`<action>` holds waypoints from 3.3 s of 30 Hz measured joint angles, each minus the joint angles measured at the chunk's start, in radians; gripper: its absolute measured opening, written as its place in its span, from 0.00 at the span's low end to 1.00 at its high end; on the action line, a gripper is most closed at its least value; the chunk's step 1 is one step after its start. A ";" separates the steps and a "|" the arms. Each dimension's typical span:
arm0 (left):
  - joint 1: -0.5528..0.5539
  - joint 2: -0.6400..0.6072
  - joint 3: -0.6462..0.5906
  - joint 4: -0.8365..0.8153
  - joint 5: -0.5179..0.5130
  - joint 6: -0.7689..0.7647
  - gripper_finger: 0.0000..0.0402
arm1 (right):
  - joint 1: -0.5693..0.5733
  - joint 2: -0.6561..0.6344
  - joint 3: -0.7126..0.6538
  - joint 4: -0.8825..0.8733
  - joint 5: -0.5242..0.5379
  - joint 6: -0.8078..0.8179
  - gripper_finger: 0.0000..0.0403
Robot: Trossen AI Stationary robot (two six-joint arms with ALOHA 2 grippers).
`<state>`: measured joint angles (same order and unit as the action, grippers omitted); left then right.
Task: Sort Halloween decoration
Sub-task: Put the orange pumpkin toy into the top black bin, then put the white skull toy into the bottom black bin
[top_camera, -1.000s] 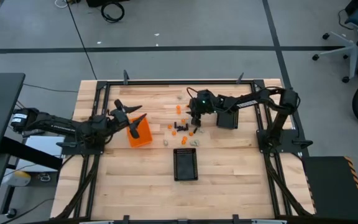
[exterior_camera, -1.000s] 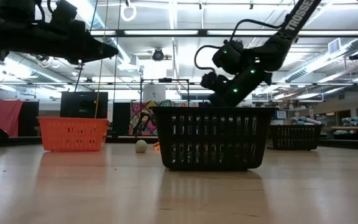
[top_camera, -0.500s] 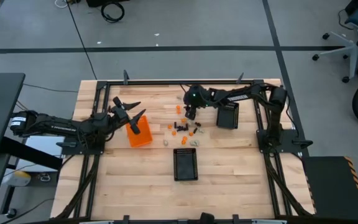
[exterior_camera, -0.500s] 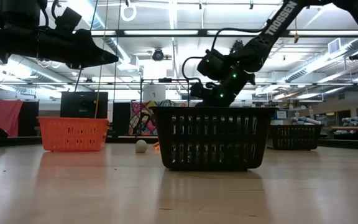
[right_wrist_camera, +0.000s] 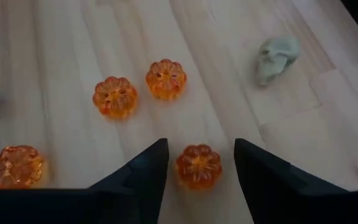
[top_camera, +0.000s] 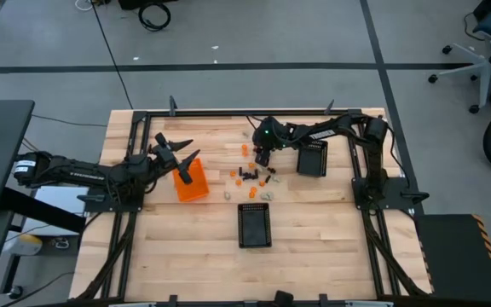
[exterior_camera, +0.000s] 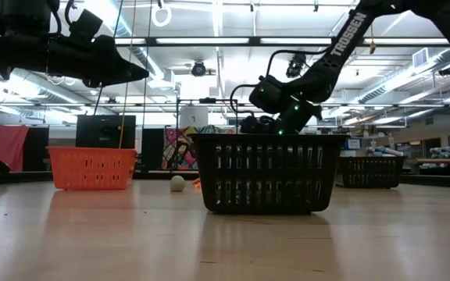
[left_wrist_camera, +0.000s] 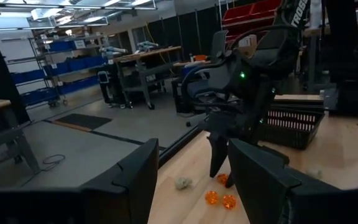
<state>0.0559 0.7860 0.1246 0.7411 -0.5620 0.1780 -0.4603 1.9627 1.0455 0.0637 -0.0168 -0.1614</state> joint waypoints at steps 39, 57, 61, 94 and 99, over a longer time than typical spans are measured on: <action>0.000 0.000 0.000 0.145 0.018 0.215 0.51 | 0.140 -0.507 -0.002 -0.838 0.239 0.336 0.25; 0.120 0.000 0.000 0.190 0.178 0.150 0.51 | 0.102 -0.529 -0.177 -0.859 0.167 0.452 0.25; 0.132 0.000 0.000 0.171 0.183 0.086 0.51 | 0.073 -0.526 -0.236 -0.783 0.127 0.450 0.25; 0.130 0.000 0.000 0.077 0.258 -0.063 0.51 | -0.006 -0.526 -0.173 -0.857 0.136 0.425 0.38; 0.130 0.000 0.000 0.075 0.292 -0.055 0.51 | 0.054 -0.526 -0.066 -0.874 0.235 0.387 0.38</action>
<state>0.1856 0.7864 0.1242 0.8161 -0.2699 0.1226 -0.4068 1.4368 0.9796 -0.8100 0.2184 0.2252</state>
